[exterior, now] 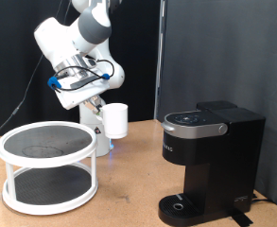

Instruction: Make a cup of coffee with the keurig machine

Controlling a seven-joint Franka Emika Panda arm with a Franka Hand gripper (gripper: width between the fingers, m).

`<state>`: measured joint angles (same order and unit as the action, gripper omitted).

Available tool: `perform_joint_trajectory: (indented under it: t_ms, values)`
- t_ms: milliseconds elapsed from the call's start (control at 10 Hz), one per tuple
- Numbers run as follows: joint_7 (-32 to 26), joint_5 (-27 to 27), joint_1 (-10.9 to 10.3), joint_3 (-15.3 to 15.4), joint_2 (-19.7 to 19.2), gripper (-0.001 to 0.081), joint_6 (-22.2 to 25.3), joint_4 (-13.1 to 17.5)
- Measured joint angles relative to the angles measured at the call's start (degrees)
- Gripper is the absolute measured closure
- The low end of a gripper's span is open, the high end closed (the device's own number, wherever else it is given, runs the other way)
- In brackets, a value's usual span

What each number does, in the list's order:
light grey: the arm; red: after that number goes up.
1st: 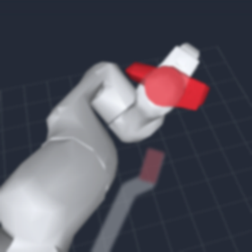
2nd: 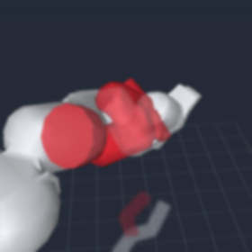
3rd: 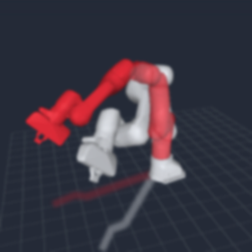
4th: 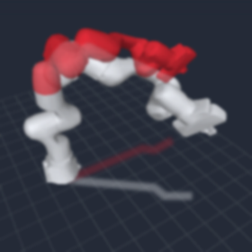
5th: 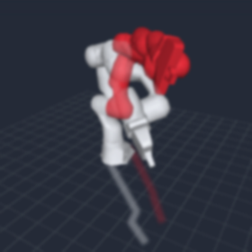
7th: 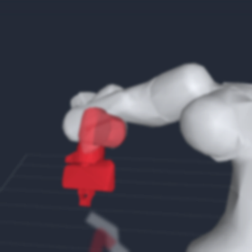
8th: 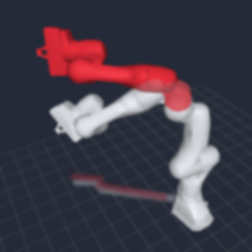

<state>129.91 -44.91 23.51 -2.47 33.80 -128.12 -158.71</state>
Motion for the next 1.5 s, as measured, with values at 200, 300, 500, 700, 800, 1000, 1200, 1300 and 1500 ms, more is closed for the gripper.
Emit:
perform_joint_trajectory:
  t_ms: [200, 300, 500, 700, 800, 1000, 1200, 1300, 1500]
  values:
    - [2.75, 2.93, 0.07, 1.72, -0.76, 0.0802, -0.2, -0.1]
    - [4.71, 3.78, 0.05, 3.64, -1.87, 0.0802, -2.17, -0.21]
    - [7.16, 3.41, -0.13, 7.52, -5.56, 0.0802, -7.9, -0.23]
    - [7.1, 1.09, -1.2, 9.93, -9.84, 0.0802, -13.32, -0.06]
    - [6.71, -0.25, -1.9, 10.78, -12.04, 0.0802, -15.67, 0.07]
    - [5.06, -3.22, -3.43, 11.86, -16.12, 0.0802, -19.37, 0.6]
    - [2.6, -6.31, -4.94, 12.88, -20.02, 0.0802, -22.84, 1.18]
    - [1.34, -7.66, -5.51, 13.38, -21.88, 0.0802, -24.53, 1.44]
    - [-1.45, -11.13, -6.59, 14.58, -25.47, 0.0802, -28.74, 2.01]
